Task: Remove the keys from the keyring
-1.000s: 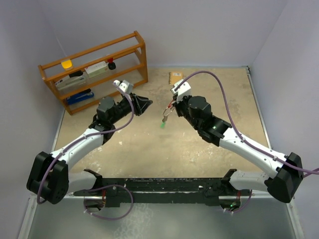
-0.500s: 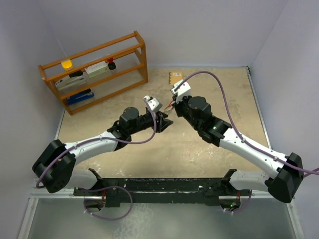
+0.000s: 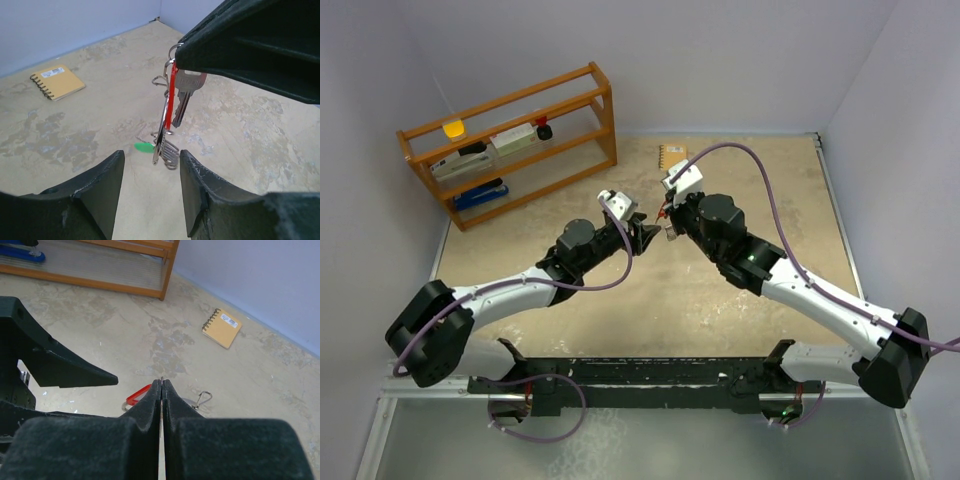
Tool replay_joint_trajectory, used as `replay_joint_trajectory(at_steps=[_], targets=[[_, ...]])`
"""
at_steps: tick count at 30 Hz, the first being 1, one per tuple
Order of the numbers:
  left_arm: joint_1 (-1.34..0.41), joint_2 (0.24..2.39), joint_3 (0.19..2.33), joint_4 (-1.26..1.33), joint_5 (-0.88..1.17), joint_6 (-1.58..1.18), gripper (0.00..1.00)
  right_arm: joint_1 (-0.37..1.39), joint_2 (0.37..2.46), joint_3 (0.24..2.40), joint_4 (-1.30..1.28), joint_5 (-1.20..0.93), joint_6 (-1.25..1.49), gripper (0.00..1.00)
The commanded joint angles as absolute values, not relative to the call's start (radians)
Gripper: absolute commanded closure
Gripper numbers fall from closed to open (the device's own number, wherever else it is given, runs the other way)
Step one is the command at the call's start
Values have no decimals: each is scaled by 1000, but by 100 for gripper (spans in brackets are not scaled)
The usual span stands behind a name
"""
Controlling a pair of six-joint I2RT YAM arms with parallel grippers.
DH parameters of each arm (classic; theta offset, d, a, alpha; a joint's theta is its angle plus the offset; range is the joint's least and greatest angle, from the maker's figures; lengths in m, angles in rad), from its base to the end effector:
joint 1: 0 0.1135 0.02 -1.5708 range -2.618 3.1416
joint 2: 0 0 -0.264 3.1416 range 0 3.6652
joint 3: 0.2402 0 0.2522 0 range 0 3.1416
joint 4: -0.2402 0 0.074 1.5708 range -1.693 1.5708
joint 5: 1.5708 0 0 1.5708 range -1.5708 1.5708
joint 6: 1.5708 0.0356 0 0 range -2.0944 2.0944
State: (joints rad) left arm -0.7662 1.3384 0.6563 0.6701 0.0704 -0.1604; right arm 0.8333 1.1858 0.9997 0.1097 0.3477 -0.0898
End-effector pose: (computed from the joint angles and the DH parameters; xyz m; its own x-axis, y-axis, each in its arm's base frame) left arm 0.2120 -0.2075 0.2612 -0.1271 -0.0988 -0.9870 0.7315 0.6627 -0.1605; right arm 0.1972 0.1990 0.3636 -0.0092 -0.1355 -0.9907 -0.4701 0.8750 -0.1153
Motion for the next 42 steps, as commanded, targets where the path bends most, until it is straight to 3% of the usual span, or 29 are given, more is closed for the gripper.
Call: replay_joint_trajectory(at_steps=[1, 10, 13, 16, 18, 20, 24, 26, 27, 29, 30, 40, 42], targets=[[-772, 1363, 672, 785, 66, -171, 54, 843, 1144, 1053, 166, 334, -87, 100], [-775, 1389, 662, 839, 74, -196, 57, 851, 1139, 1055, 167, 324, -74, 100], [-778, 1407, 660, 860, 80, -206, 67, 853, 1138, 1055, 167, 322, -69, 100], [-779, 1419, 654, 875, 81, -213, 83, 856, 1134, 1058, 169, 324, -69, 100], [-779, 1429, 652, 881, 80, -217, 88, 857, 1131, 1058, 172, 322, -67, 100], [-779, 1440, 652, 883, 81, -224, 87, 858, 1128, 1058, 179, 317, -65, 100], [-781, 1450, 637, 913, 80, -232, 72, 861, 1128, 1061, 180, 312, -63, 100], [-780, 1447, 631, 923, 76, -235, 69, 862, 1129, 1060, 180, 313, -63, 100], [-781, 1447, 631, 924, 74, -236, 71, 862, 1128, 1060, 180, 314, -62, 100], [-781, 1448, 632, 921, 66, -232, 89, 862, 1128, 1060, 178, 314, -63, 100], [-781, 1447, 635, 912, 49, -228, 100, 862, 1126, 1059, 177, 316, -63, 100], [-783, 1290, 660, 693, -292, -26, 100, 864, 1092, 1024, 171, 324, -92, 100], [-784, 1256, 687, 628, -368, 58, 100, 864, 1084, 1013, 175, 328, -93, 94]])
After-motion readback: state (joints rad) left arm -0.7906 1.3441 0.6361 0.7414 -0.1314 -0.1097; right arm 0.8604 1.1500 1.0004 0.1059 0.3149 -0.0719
